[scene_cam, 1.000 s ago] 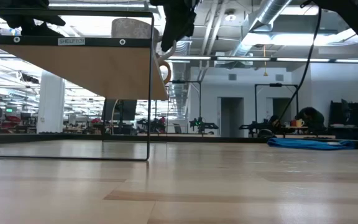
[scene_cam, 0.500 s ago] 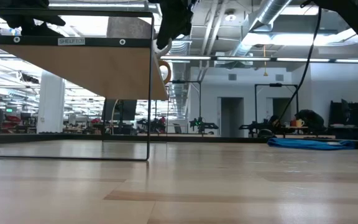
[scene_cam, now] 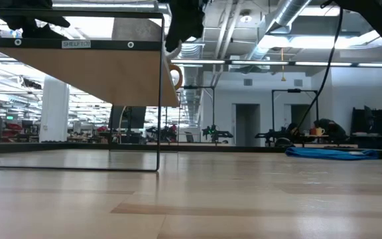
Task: Stack small to large cups/mugs on shelf
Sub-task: Put the gray mug on the shelf
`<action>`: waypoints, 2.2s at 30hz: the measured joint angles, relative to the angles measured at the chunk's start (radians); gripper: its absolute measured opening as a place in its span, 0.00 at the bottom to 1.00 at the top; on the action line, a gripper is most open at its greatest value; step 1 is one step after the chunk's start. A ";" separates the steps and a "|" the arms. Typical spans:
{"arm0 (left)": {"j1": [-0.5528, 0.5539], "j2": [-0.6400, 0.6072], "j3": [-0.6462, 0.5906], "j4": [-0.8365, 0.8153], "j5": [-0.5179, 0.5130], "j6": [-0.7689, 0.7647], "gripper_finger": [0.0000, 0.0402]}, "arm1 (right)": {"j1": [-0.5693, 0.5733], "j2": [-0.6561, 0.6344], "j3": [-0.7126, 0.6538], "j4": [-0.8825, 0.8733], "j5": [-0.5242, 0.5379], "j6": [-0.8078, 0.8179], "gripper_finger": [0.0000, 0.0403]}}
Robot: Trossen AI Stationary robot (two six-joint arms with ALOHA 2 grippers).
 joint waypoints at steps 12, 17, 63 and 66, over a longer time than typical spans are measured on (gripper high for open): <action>0.000 0.000 0.000 0.000 0.000 0.000 0.48 | -0.016 0.000 0.000 -0.071 0.006 0.007 0.17; 0.000 0.000 0.000 0.000 0.000 0.000 0.48 | -0.035 0.000 0.000 -0.102 0.006 0.025 0.17; 0.000 0.000 0.000 0.000 0.000 0.001 0.48 | -0.032 0.000 -0.020 0.006 -0.001 -0.012 0.32; 0.000 0.000 0.000 0.000 0.000 0.001 0.48 | -0.032 0.000 -0.020 0.009 -0.001 -0.012 0.32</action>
